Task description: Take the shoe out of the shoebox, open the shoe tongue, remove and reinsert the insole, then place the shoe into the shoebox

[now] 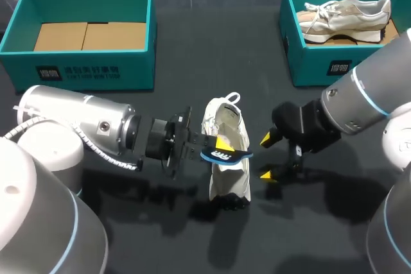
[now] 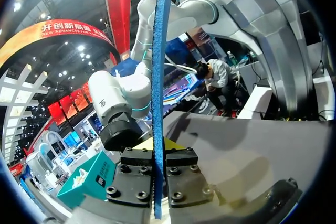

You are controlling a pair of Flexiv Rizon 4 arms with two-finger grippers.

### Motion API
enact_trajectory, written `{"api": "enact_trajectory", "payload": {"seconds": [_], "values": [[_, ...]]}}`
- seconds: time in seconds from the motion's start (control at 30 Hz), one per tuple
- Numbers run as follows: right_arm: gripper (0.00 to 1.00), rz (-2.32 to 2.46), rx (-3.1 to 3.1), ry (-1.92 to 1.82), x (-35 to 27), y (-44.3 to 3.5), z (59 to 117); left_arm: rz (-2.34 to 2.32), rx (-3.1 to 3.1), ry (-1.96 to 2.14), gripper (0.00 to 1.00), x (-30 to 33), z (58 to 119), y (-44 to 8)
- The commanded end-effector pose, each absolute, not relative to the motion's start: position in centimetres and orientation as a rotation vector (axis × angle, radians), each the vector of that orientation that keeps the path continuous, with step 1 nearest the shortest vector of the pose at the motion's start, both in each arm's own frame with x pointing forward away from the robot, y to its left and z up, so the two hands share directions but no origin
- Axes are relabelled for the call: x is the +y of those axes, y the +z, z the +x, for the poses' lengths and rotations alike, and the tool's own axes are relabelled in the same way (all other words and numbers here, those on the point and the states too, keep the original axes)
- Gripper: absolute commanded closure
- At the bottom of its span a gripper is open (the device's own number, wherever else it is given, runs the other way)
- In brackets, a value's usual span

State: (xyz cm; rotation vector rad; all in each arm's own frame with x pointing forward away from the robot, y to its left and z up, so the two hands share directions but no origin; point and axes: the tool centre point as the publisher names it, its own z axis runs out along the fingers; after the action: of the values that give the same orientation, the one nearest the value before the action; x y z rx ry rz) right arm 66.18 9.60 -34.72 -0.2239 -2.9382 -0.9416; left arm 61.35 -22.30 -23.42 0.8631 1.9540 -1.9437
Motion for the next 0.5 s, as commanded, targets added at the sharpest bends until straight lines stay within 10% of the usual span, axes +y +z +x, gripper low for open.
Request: {"api": "enact_trajectory", "payload": {"seconds": [0.03,0.5], "values": [[0.0,-0.26,-2.943,-0.877,11.16,-35.11,66.46,0.876,1.944,-1.94,1.0,-22.94,61.68,-24.24],[0.0,-0.261,-2.965,-0.867,11.63,-35.35,66.31,0.862,1.96,-1.914,1.0,-22.83,61.78,-24.31]]}}
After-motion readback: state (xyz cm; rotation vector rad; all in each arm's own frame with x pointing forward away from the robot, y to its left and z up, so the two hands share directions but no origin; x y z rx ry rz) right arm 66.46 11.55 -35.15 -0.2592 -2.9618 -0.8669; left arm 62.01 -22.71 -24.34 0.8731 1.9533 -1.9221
